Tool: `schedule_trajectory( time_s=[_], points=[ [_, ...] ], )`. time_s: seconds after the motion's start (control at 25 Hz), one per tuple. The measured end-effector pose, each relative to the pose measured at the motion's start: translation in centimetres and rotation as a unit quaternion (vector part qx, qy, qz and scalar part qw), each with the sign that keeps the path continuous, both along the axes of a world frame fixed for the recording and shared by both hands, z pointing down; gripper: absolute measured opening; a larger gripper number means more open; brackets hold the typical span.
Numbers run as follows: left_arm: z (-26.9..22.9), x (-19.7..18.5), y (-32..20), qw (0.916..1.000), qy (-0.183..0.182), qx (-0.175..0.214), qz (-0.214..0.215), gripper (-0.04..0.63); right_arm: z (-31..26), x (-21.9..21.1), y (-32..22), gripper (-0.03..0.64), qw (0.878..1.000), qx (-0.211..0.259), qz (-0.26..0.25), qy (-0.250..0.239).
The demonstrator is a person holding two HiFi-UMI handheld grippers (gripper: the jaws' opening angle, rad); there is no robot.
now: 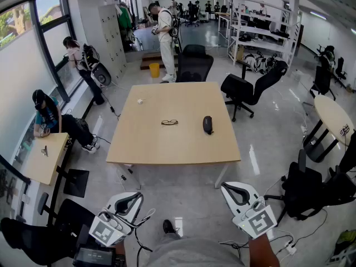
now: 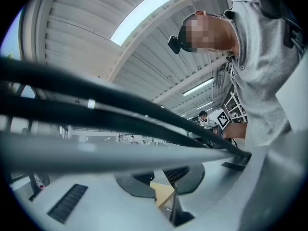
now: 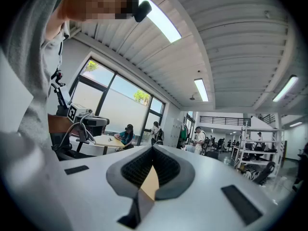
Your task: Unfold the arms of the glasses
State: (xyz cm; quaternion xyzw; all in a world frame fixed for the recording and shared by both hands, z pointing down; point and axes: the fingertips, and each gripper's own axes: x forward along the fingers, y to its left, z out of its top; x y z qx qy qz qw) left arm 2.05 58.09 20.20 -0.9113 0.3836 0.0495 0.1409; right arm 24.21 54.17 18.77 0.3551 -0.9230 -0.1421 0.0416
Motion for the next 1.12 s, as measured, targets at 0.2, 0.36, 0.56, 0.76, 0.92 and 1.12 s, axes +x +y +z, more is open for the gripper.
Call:
schedule_trajectory(
  time_s=[0.2,0.36,0.56,0.76,0.92,1.12],
  points=[
    [0.0,-0.1,-0.5,1.0000,0.005,0.004,0.003,0.018,0.7,0.0,-0.6,0.008,1.000,-0.017,0.003,0.009],
    [0.2,0.4,-1.1,1.0000,0.004,-0.002,0.005,0.018,0.7,-0.4,-1.1,0.008,1.000,-0.007,-0.006,0.002],
    [0.9,0.2,-2.5,0.9999,0.002,-0.010,0.009,0.018,1.2,-0.8,-2.2,0.008,1.000,-0.016,-0.005,0.002],
    [1.3,-0.5,-4.2,0.9998,0.005,-0.017,0.012,0.019,2.7,-1.3,-3.7,0.009,0.998,-0.054,-0.002,0.006],
    [2.0,-2.0,-6.8,0.9995,0.005,-0.028,0.013,0.018,3.1,-2.6,-6.1,0.009,0.998,-0.061,0.006,0.002],
    [2.4,-4.4,-11.0,0.9991,0.009,-0.035,0.020,0.018,3.5,-5.1,-10.0,0.008,0.997,-0.069,0.015,0.007]
  ],
)
